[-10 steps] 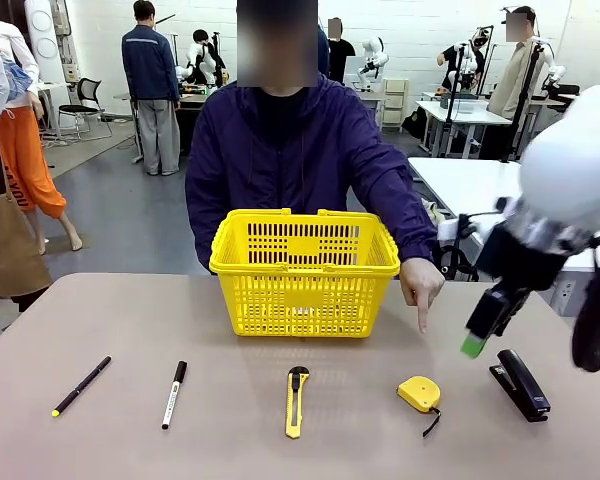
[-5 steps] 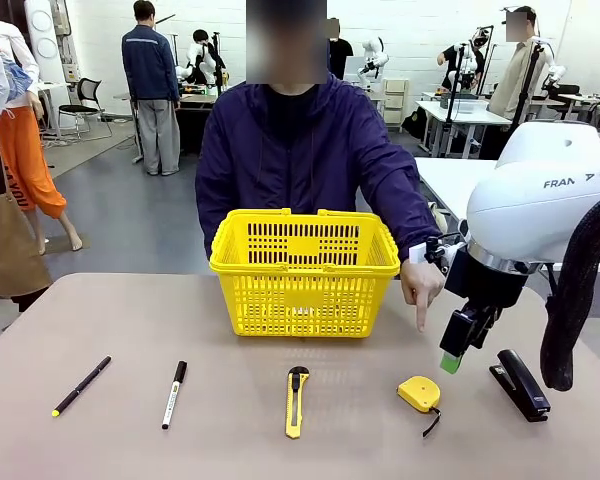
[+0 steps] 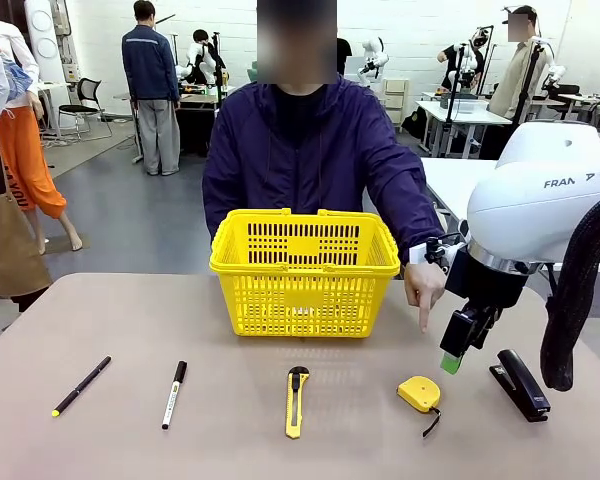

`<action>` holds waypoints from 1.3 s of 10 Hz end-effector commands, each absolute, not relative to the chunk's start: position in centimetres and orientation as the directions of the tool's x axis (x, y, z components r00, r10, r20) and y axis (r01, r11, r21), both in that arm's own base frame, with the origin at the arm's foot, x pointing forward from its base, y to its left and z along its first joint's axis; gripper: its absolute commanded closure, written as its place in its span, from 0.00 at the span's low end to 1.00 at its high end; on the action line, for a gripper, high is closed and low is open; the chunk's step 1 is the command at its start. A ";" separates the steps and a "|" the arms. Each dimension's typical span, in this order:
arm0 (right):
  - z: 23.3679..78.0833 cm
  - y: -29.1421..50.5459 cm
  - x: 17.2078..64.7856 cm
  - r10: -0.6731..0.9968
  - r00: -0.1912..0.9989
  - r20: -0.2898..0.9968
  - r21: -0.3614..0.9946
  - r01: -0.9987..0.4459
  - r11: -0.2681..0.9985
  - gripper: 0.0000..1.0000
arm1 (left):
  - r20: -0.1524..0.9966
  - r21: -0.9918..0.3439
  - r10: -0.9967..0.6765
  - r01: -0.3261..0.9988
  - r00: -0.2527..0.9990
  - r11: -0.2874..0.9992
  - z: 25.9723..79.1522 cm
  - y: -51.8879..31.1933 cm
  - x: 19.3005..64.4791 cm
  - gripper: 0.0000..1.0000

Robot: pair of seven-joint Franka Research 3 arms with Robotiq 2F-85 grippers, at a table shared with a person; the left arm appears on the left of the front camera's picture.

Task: Place the items the person wants into the basket.
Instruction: Pick up the item the person points to and place it in the Market Basket.

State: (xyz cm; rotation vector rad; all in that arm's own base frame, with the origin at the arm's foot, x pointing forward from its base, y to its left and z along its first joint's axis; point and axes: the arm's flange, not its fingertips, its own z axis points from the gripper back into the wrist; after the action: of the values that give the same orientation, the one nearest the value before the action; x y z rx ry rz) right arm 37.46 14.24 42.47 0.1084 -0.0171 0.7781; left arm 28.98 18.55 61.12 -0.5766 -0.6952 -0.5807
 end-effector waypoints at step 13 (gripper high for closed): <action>33.8 20.4 39.7 0.750 0.662 0.018 -0.053 -0.748 0.662 0.00 | 0.737 -0.282 -0.296 0.674 0.608 0.683 61.2 18.8 28.9 0.00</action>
State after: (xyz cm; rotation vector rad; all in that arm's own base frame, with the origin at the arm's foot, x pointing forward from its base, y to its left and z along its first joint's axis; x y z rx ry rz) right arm 39.31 20.26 34.84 -0.0246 -0.0100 0.8379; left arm 28.98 18.56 61.12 -0.5767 -0.6958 -0.5806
